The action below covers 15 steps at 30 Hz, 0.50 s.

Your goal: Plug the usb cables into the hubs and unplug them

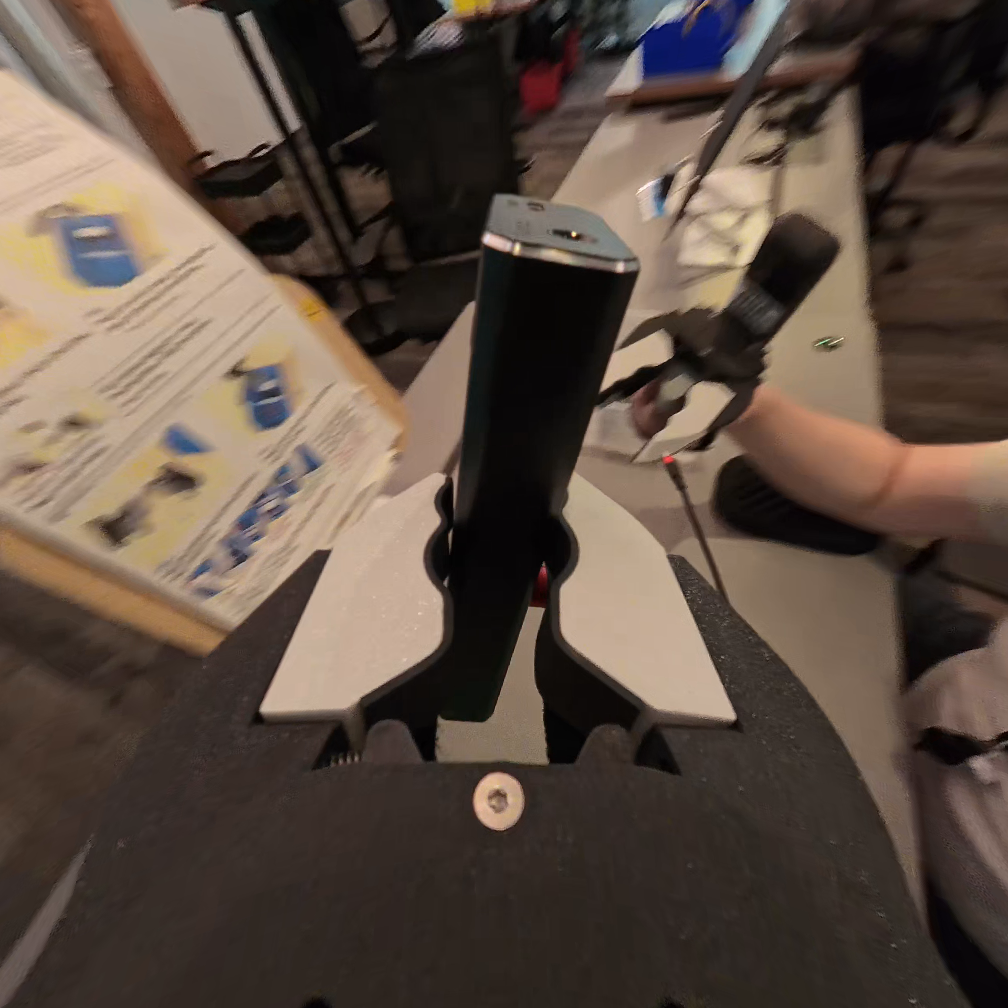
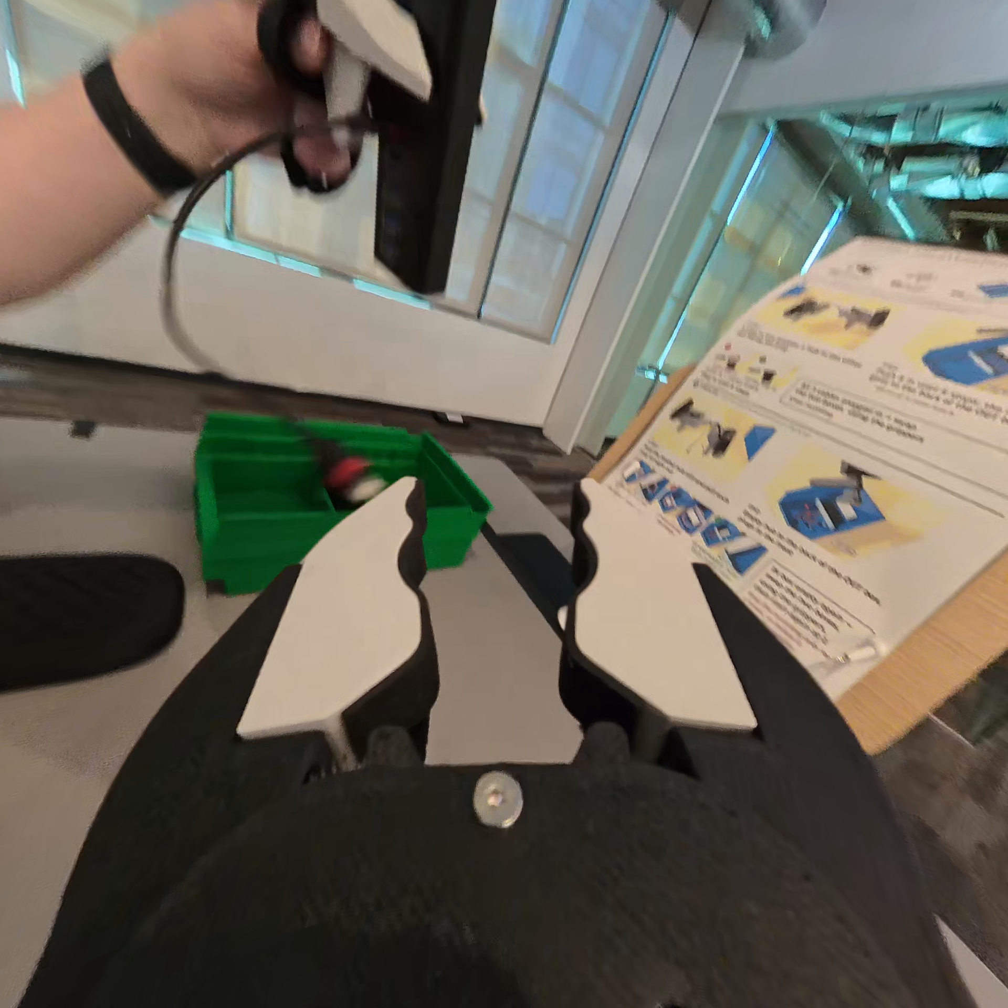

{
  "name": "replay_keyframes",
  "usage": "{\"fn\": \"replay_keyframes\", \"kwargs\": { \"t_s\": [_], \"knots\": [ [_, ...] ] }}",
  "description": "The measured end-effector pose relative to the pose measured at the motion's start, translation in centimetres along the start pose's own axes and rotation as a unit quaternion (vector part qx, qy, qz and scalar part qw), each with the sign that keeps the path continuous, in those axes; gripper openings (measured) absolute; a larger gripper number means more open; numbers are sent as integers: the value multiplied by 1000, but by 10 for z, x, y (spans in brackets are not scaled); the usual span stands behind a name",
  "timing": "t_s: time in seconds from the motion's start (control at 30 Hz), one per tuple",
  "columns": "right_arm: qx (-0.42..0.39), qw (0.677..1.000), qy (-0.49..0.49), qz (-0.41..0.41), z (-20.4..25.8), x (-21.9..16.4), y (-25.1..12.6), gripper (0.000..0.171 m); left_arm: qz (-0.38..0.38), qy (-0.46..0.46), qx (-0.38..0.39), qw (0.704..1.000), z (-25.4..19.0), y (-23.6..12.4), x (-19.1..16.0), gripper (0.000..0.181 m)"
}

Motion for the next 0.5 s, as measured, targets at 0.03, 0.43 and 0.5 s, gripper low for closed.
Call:
{"fn": "replay_keyframes", "kwargs": {
  "t_s": [0.03,0.43,0.5],
  "knots": [
    [3,1000,12,-28,4,10,0,51,-18,-15,-27,999,-21,15,3,31],
    [177,969,169,-33,48,6,-11,30,-173,-159,-173,957,-115,135,-27,31],
    [204,954,218,-1,46,-6,-14,29,-180,-176,-180,951,-109,139,-37,31]
  ]
}}
Point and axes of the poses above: each gripper's, where its closed fingertips meet, y out along the fingers, x out of its top, z = x × y across the jaws, the point moved 1 cm from there along -y, back along the fingers, and after that the axes turned 8 degrees about -z, right-handed, at the moved point
